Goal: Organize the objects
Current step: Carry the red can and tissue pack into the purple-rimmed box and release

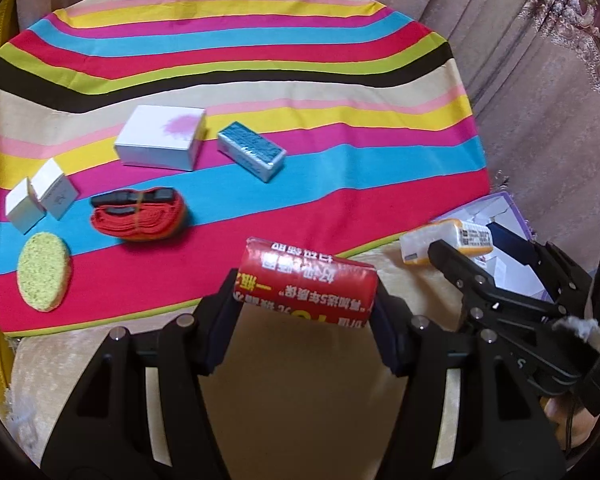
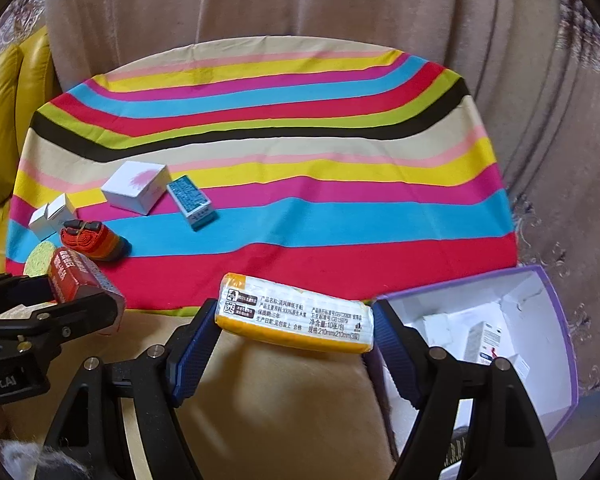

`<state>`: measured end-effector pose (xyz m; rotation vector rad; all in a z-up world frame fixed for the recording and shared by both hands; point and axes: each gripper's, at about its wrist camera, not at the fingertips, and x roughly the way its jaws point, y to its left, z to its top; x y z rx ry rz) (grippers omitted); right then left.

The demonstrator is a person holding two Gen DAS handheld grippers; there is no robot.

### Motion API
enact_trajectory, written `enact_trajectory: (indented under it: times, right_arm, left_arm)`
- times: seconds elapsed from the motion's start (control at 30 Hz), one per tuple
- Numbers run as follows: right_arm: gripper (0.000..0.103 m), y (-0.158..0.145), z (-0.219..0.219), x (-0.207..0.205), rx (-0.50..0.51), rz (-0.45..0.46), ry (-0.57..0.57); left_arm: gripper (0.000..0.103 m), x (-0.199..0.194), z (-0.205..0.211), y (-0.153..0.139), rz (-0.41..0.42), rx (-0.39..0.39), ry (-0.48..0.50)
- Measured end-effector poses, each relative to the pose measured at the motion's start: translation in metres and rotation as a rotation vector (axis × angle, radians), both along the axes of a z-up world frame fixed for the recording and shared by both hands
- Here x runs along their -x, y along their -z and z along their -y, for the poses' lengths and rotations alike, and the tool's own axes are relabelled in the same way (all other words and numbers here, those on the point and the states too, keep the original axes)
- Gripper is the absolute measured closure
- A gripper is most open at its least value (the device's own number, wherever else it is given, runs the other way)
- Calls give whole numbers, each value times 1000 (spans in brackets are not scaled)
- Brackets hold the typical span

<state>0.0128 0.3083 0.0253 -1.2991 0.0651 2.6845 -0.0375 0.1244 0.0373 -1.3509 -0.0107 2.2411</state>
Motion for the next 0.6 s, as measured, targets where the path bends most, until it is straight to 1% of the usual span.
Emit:
enact_trajectory:
  times: [0.17,0.6]
  right_arm:
    - [27,-4,-17,-13,5,-8,48]
    - [27,-7,-66,-40,23,-3,157]
  left_arm:
    - [40,-3,-18,1,5,-15,22]
    - [40,-15,-76,-3,1,-23,125]
